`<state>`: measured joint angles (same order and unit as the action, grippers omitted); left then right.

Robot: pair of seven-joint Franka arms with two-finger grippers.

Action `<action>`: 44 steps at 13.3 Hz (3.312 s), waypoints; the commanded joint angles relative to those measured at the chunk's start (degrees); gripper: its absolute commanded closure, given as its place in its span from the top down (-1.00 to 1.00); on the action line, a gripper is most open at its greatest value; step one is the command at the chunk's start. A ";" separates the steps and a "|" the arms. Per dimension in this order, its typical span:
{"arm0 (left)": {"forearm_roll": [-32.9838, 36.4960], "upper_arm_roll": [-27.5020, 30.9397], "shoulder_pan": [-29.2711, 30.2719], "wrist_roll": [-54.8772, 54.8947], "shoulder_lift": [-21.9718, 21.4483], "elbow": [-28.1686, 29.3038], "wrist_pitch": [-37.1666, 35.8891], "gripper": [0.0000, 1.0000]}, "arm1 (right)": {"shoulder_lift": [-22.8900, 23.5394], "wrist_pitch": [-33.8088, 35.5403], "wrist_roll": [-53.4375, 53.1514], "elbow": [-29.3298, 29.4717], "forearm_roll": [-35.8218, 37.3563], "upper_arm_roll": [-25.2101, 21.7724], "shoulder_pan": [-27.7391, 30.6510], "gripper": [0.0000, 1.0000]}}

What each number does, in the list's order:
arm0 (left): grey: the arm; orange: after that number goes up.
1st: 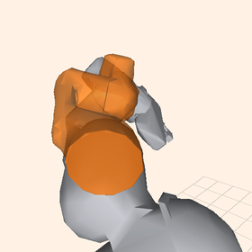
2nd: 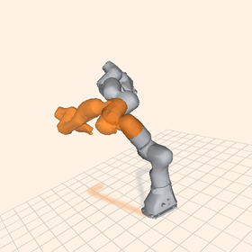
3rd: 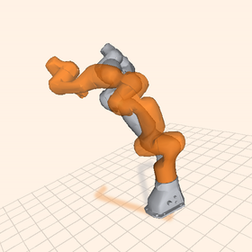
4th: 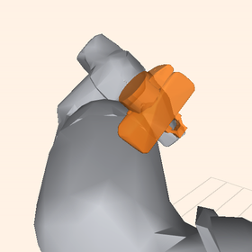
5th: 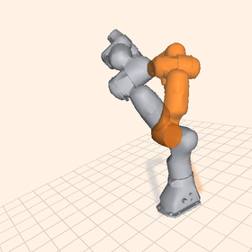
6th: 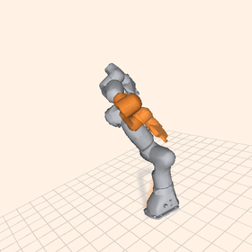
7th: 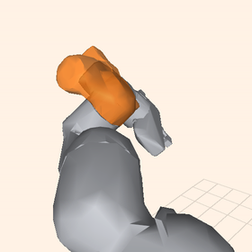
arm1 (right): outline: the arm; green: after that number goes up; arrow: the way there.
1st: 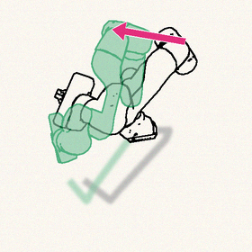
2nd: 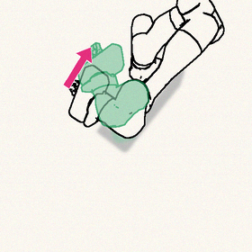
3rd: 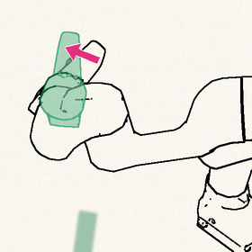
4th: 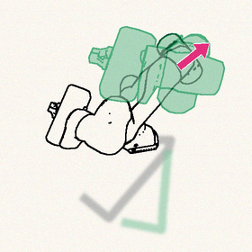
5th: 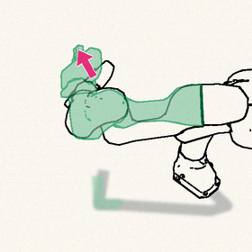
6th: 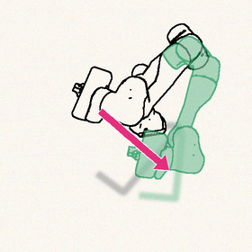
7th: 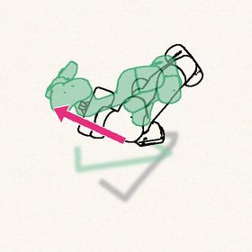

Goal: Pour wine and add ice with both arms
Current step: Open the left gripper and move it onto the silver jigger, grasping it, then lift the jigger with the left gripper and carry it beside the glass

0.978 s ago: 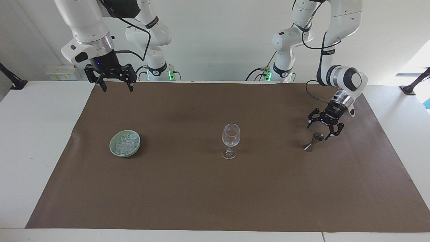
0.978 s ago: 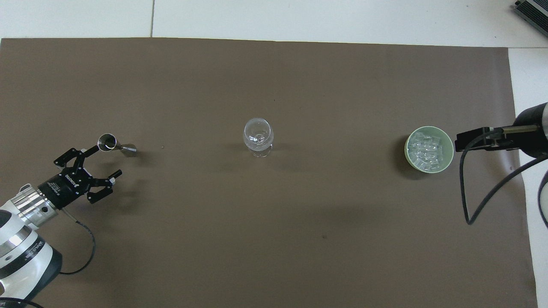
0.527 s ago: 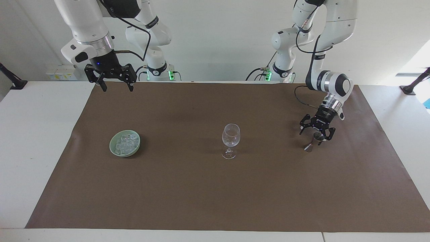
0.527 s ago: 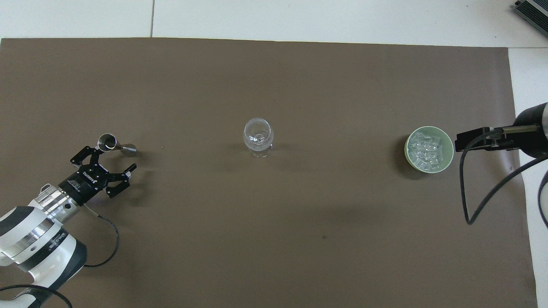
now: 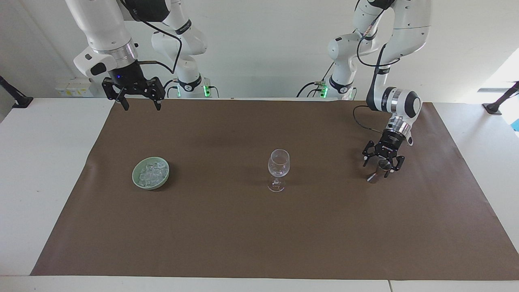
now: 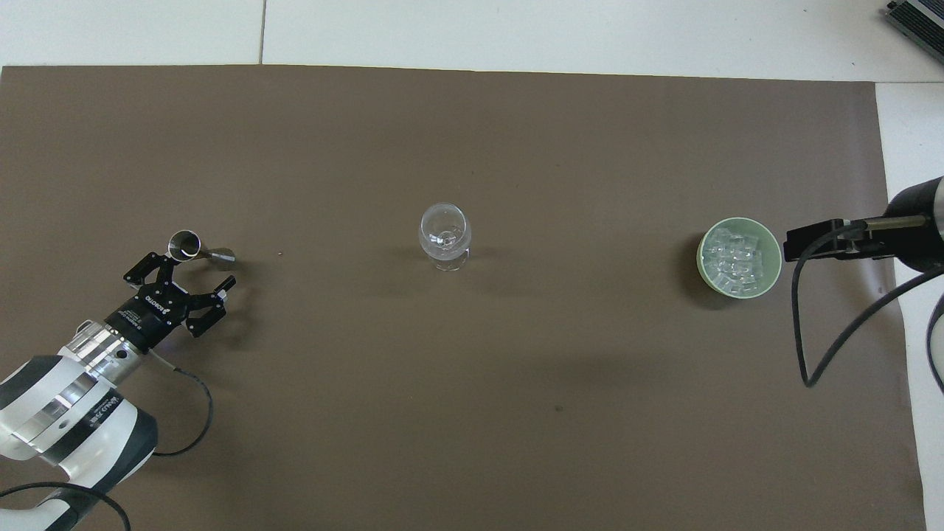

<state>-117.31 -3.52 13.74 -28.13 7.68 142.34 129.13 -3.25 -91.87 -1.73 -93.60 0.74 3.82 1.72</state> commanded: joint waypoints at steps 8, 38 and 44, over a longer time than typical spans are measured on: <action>-5.03 0.36 -1.61 2.37 0.41 -0.31 0.16 0.33 | -1.24 -0.06 1.12 -1.32 0.05 0.23 0.30 1.00; -6.35 0.18 -5.29 0.11 -0.12 -5.93 2.25 -1.00 | -1.24 -0.06 1.12 -1.41 -0.04 0.23 0.30 1.00; -6.35 -1.48 -13.12 -8.86 -3.72 -11.12 16.13 -1.00 | -1.24 -0.06 1.12 -1.32 0.05 0.23 0.30 1.00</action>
<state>-122.58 -4.42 3.00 -33.85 6.55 132.08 140.30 -3.25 -91.87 -1.73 -93.61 0.74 3.82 1.72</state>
